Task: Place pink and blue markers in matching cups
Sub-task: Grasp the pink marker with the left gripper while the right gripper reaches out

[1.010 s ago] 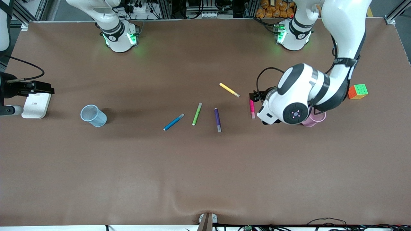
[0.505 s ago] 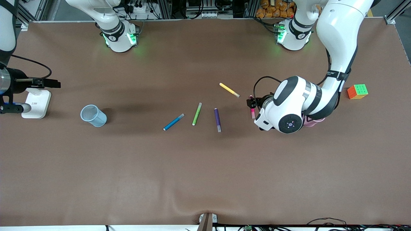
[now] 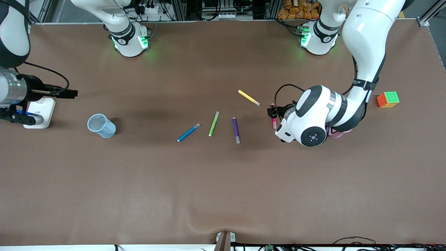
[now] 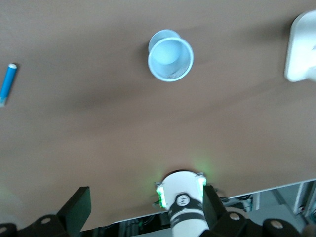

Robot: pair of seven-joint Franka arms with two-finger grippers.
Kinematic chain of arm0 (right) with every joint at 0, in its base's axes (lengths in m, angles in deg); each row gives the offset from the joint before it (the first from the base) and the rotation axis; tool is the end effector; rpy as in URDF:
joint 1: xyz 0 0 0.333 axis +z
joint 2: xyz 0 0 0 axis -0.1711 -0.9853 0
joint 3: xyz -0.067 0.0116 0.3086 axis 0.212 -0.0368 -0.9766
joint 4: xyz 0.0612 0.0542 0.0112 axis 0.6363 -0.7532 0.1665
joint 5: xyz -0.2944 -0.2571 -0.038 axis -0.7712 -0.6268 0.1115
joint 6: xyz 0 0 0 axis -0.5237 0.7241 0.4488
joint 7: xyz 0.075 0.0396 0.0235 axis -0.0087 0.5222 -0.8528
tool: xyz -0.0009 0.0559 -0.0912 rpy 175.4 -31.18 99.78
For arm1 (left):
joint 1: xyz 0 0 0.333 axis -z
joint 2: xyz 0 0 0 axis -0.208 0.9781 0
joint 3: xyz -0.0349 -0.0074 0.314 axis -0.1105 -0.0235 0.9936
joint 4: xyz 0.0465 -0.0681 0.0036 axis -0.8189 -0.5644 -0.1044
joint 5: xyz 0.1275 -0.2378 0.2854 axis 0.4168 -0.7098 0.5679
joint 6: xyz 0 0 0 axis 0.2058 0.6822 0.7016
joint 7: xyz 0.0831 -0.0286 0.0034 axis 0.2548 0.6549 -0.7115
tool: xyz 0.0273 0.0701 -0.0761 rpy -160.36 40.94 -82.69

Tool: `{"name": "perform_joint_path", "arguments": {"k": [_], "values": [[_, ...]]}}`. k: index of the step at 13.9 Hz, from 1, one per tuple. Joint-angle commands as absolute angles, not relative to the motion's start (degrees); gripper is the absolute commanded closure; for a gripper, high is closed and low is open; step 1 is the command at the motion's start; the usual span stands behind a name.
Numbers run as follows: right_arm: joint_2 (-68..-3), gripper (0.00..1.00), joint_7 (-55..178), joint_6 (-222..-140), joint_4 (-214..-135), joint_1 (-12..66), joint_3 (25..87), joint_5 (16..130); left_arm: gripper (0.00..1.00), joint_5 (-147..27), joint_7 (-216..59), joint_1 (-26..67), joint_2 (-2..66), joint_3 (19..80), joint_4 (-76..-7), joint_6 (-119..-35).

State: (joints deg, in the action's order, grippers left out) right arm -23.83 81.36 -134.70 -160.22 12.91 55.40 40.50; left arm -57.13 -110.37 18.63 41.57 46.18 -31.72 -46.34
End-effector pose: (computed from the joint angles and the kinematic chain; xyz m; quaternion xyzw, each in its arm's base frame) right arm 0.5643 -0.0029 0.5332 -0.9633 0.1338 0.2329 0.0003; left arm 0.5541 -0.2764 0.2810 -0.9348 -0.0949 0.3408 0.0322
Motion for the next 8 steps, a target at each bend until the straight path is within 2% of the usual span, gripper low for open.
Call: {"name": "perform_joint_path", "arguments": {"k": [1, 5, 8], "values": [[-20.9, 0.0, 88.7, -136.4, -164.6, 14.8, 55.5, 42.9, 0.0, -57.8, -110.1, 18.7, 43.3, 46.2, -30.9, -46.7], [-16.3, 0.0, 91.6, -141.9, -172.1, 15.4, 53.9, 42.9, 0.0, -58.0, -109.9, 18.5, 46.2, 46.3, -31.1, -50.3], [-15.5, 0.0, 92.7, -143.0, -173.3, 15.6, 53.8, 42.9, 0.0, -58.0, -106.1, 18.3, 47.8, 46.3, -31.3, -53.4]]}}
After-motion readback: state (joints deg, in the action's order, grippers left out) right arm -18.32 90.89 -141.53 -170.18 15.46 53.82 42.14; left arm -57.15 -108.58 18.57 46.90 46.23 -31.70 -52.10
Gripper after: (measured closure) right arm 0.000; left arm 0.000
